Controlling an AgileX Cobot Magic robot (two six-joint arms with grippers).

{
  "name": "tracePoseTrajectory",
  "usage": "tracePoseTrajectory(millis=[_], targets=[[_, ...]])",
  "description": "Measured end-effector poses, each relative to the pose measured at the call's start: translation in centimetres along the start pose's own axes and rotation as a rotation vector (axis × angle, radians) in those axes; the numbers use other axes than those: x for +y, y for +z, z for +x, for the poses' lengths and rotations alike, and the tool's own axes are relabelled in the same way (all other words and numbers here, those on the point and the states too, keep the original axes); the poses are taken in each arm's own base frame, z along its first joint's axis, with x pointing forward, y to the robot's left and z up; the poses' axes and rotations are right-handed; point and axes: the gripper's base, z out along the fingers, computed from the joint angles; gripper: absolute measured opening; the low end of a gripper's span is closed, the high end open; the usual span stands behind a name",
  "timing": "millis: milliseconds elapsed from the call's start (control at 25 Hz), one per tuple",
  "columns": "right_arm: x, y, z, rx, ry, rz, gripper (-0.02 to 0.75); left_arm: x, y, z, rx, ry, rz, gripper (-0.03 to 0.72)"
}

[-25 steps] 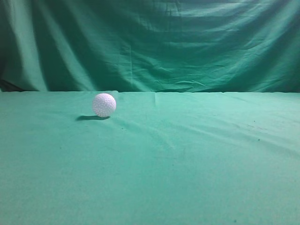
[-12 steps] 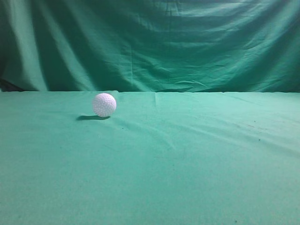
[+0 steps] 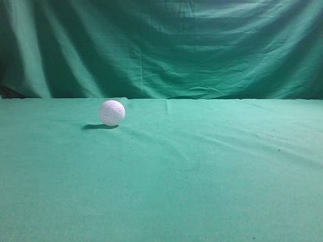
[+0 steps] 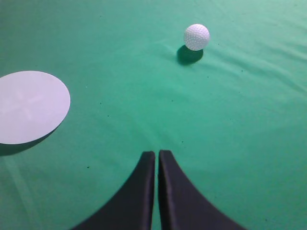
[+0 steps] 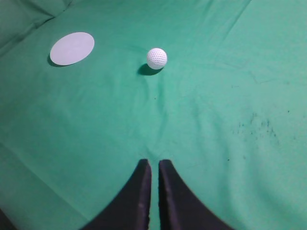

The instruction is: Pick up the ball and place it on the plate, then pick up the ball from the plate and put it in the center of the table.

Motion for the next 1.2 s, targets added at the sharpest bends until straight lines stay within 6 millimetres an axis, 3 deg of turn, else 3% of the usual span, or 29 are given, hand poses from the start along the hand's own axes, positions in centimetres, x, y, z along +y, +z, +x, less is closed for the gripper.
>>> tracePoseTrajectory(millis=[120, 320, 560, 880, 1200], targets=[[0.0, 0.0, 0.0, 0.002, -0.008, 0.003, 0.051, 0.0, 0.0, 0.0, 0.001, 0.000, 0.001, 0.000], [-0.7, -0.5, -0.2, -0.037, -0.171, 0.076, 0.051, 0.0, 0.0, 0.0, 0.001, -0.002, 0.001, 0.000], [-2.4, -2.8, -0.3, -0.194, -0.112, 0.288, 0.051, 0.0, 0.0, 0.0, 0.001, -0.002, 0.001, 0.000], [-4.6, -2.6, 4.4, -0.288, 0.010, 0.556, 0.051, 0.0, 0.0, 0.0, 0.001, -0.002, 0.001, 0.000], [-5.6, -1.5, 7.7, -0.292, 0.036, 0.639, 0.051, 0.0, 0.0, 0.0, 0.002, -0.002, 0.001, 0.000]])
